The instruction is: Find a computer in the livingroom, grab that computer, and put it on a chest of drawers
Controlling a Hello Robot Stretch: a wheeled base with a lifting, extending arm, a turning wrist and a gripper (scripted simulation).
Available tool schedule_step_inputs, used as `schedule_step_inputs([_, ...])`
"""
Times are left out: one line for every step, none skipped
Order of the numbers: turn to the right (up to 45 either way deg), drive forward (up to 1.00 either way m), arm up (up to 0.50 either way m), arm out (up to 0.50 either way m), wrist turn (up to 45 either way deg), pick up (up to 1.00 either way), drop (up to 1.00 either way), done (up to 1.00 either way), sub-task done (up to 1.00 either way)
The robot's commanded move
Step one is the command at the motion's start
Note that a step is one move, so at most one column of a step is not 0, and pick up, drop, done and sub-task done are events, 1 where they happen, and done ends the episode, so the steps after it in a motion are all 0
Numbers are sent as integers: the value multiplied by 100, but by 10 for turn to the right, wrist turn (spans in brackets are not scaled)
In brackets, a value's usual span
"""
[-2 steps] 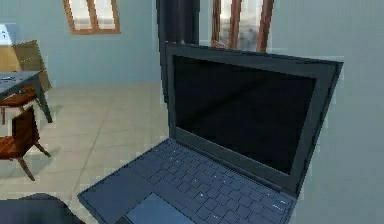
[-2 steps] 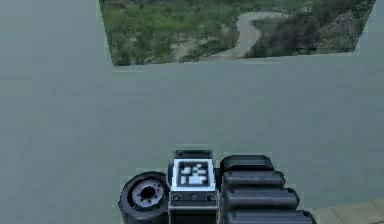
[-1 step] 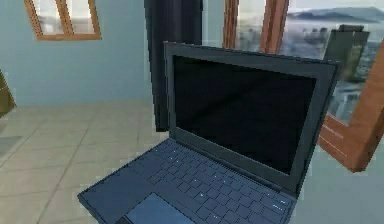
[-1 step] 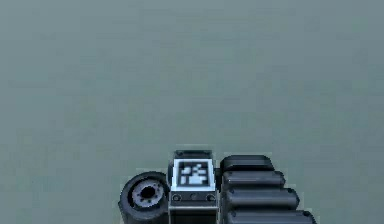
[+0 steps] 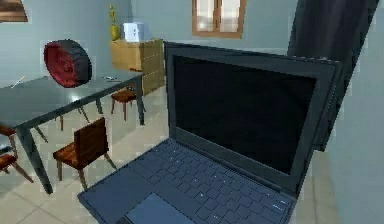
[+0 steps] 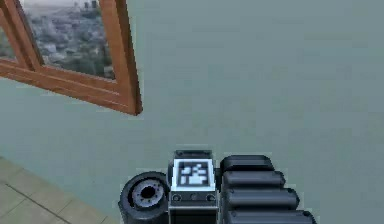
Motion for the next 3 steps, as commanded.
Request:
schedule_step_inputs([0, 100, 0, 0, 0, 0, 0, 0, 0])
schedule_step_inputs([-30, 0, 0, 0, 0, 0, 0, 0, 0])
schedule_step_inputs([0, 100, 0, 0, 0, 0, 0, 0, 0])
